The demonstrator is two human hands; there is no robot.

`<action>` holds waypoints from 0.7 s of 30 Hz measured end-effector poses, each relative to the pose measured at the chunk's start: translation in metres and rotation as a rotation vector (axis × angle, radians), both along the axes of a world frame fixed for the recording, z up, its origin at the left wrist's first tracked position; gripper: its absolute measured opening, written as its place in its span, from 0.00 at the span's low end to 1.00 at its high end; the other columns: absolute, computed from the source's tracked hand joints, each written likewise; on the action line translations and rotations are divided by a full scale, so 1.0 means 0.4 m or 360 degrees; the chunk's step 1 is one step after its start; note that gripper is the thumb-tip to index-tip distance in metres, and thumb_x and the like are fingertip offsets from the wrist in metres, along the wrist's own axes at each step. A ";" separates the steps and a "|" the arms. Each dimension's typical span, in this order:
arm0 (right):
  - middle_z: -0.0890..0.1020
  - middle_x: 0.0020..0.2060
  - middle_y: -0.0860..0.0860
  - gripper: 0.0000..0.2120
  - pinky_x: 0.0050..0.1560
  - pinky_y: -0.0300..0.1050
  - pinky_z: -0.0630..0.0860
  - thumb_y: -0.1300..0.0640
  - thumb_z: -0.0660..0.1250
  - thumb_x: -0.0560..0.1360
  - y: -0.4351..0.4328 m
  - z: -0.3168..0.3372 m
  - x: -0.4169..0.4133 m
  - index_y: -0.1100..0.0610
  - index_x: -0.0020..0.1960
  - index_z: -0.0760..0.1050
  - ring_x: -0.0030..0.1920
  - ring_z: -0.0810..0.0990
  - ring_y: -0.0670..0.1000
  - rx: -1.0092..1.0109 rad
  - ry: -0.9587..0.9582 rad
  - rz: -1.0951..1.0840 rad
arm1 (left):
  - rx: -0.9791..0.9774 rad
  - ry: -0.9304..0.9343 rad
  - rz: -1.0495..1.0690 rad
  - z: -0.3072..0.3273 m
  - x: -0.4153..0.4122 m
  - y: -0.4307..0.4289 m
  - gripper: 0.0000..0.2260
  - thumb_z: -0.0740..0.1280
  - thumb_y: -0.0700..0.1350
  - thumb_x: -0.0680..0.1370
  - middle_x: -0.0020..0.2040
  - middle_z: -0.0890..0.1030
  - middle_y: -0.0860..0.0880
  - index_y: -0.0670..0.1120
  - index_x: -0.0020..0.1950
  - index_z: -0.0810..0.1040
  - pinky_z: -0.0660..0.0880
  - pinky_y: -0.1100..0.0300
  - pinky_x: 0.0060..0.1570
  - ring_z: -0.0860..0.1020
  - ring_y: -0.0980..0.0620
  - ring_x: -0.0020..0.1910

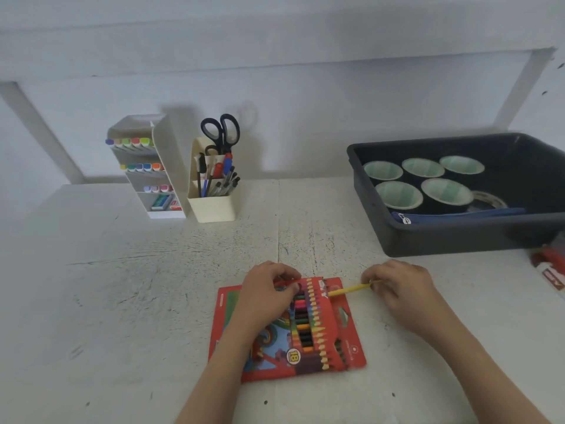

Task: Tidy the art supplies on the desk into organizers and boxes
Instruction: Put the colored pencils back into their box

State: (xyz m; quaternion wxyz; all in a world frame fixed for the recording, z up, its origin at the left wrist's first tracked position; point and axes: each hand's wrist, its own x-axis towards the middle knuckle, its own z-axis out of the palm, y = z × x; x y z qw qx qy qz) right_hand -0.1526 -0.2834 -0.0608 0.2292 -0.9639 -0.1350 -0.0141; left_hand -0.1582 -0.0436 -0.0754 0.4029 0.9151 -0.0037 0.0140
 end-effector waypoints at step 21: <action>0.78 0.42 0.44 0.09 0.56 0.46 0.63 0.61 0.66 0.75 -0.024 -0.009 0.011 0.48 0.47 0.79 0.47 0.75 0.49 -0.0001 -0.0114 -0.0232 | -0.0022 -0.0049 -0.0057 -0.014 0.003 0.016 0.07 0.73 0.47 0.70 0.44 0.77 0.61 0.55 0.47 0.81 0.68 0.73 0.43 0.75 0.65 0.45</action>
